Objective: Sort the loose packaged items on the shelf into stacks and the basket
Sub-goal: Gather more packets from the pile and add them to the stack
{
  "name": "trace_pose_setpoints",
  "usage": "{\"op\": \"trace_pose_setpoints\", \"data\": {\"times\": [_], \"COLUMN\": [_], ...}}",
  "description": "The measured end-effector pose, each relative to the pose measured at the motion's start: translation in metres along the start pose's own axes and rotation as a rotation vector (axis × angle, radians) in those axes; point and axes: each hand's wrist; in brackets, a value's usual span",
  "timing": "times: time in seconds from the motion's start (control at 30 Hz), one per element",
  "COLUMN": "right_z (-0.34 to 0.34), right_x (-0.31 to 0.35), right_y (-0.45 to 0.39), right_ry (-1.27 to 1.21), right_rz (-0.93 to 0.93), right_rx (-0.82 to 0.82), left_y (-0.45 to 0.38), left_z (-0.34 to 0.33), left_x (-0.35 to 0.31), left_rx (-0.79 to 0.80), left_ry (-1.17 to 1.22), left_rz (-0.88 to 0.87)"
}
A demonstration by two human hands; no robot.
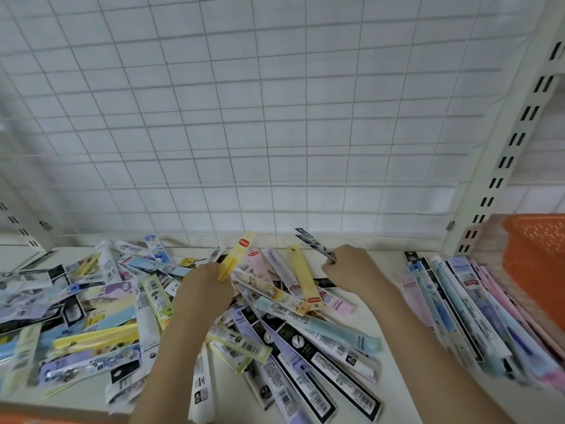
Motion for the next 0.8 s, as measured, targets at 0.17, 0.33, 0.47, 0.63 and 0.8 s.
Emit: {"op": "trace_pose_setpoints", "data": {"times": [0.17,0.33,0.47,0.63,0.8], "right_z": [-0.012,-0.019,-0.014,0.005,0.031], "right_x": [0.025,0.033,0.032,0.022,0.01], "right_y": [-0.013,-0.018,-0.021,-0.015,0.006], "right_ry": [-0.014,0.006,-0.001,-0.072,-0.229], "right_rz": [-0.003,-0.027,-0.038,-0.059,-0.022], "right_rx": [0.041,0.056,0.05,-0.003,-0.036], "left_y": [-0.001,-0.001,-0.003,-0.005,-0.011], "left_z": [0.009,0.019,0.018,0.002,-0.016], "left_x": [0.019,0.025,0.018,-0.001,-0.014], "left_rx": [-0.036,-0.061,-0.025,0.119,0.244], "left_ry": [0.006,0.005,0.002,-0.061,-0.117], "left_rz": [0.065,0.076,0.003,-0.152,-0.221]}}
Point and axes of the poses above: each hand's wrist, its own y-axis away from the middle knuckle, its own z-axis out of the back of the hand, x = y × z, and after that the axes turned 2 degrees about y, right-handed
